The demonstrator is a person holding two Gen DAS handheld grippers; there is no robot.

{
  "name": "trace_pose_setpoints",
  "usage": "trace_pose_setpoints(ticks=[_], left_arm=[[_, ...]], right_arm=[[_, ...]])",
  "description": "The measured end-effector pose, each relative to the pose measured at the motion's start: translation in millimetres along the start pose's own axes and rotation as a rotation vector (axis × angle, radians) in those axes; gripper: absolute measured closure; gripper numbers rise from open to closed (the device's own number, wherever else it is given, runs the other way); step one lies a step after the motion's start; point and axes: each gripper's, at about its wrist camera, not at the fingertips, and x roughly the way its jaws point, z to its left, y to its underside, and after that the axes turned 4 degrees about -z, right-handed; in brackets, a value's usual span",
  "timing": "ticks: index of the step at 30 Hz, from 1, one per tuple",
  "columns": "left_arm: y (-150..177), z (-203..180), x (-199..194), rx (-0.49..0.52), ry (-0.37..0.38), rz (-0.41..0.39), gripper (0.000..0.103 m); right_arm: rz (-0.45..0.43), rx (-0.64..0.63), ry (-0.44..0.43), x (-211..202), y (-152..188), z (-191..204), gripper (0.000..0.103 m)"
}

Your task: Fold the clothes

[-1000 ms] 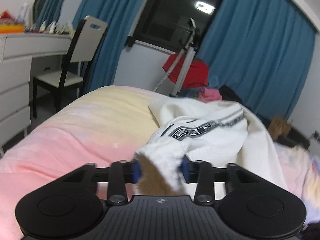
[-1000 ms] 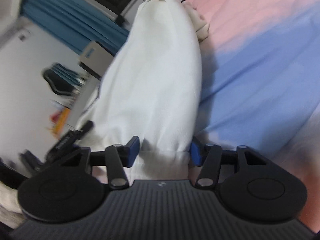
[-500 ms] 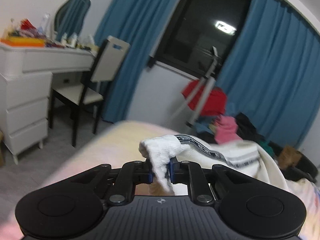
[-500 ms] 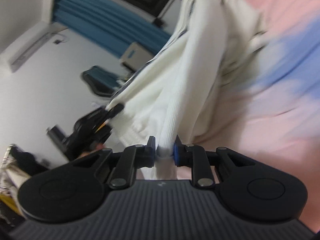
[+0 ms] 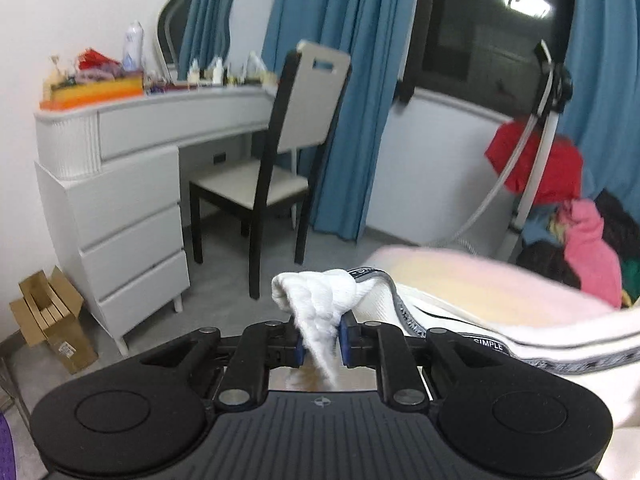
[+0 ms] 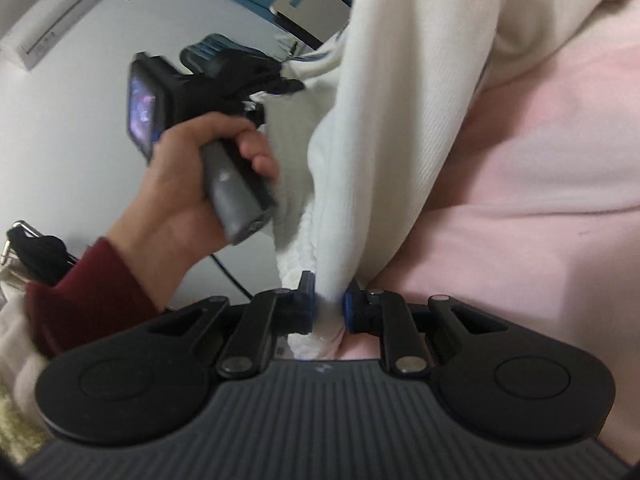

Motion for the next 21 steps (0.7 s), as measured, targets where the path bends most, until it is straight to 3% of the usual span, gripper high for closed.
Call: trace_pose_setpoints(ticks=[4,6,7,9,12,14,16,21], left_arm=[[4.8,-1.9,4.1,-0.005,0.003,0.014,0.07],[2.3,-1.4,-8.0,-0.021,0.001,0.014,0.052],[1.4,-1.7,-18.8,-0.026,0.002,0.012,0.05],[-0.1,-2.8,-44.3,-0.044,0.01,0.006,0.038],[-2.8,-8.6,-89.5,-0.047,0.052,-0.038,0.029],[-0.3,-17.2,-123.3,-0.044,0.073,-0.056,0.025],[7.9,-28.0,-160.4,-0.032,0.12,-0.08,0.025],[52.5,-56.9,-253.0,0.008,0.225,-0.155,0.022]], right_arm=[[0.026,-0.066,0.024,-1.8,-9.9,12.0,0.08],[0.023,-0.114,0.045,-9.0,-11.7,21.0,0.071],[0.005,-0.154,0.067,-17.3,-10.5,27.8,0.061],[-0.03,-0.232,0.11,-33.8,-8.2,41.5,0.059],[-0.084,-0.334,0.172,-63.1,-2.4,63.3,0.059],[-0.121,-0.381,0.214,-86.8,0.3,74.9,0.038],[-0.164,-0.42,0.248,-112.6,3.8,85.3,0.032],[-0.279,-0.497,0.356,-198.6,6.3,96.9,0.032]])
